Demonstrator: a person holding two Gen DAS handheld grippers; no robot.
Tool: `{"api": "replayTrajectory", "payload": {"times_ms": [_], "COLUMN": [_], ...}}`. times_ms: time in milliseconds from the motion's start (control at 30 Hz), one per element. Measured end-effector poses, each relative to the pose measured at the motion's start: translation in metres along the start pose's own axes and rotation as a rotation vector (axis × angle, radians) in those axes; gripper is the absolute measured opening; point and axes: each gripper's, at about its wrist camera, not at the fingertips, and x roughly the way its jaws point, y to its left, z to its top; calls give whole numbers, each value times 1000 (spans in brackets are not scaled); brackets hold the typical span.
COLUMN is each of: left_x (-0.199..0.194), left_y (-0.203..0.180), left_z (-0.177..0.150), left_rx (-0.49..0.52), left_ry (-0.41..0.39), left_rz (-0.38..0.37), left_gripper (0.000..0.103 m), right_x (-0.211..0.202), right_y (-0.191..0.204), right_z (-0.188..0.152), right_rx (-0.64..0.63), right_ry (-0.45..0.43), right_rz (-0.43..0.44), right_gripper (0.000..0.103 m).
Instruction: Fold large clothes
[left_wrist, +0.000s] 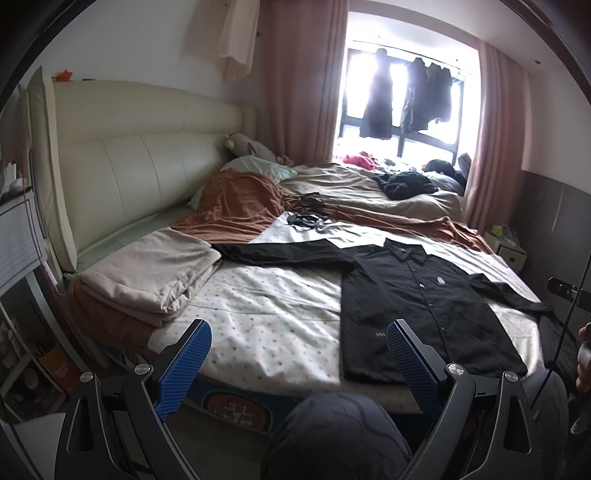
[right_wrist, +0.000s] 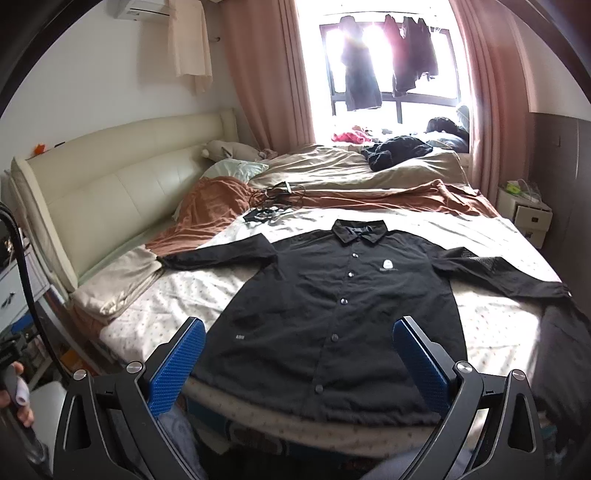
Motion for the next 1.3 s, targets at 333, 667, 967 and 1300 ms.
{"api": "replayTrajectory", "payload": {"times_ms": [333, 667, 967, 1300], "left_x": [71, 156, 238, 340], "left_y": [9, 27, 54, 122], "left_z": [37, 75, 104, 128], "left_rx": [-33, -96, -163, -258], "left_ry": [32, 85, 127, 215], "left_rz": [57, 100, 106, 143], "left_gripper": [97, 97, 90, 71], "right_x": [81, 166, 246, 335], "right_y": [-26, -49, -59, -56], "right_z": [44, 89, 109, 107], "right_rx": [-1, -5, 38, 34], "right_ry": [17, 75, 139, 262], "right_rz": [11, 21, 69, 93], "right_gripper": [102, 102, 101, 77]}}
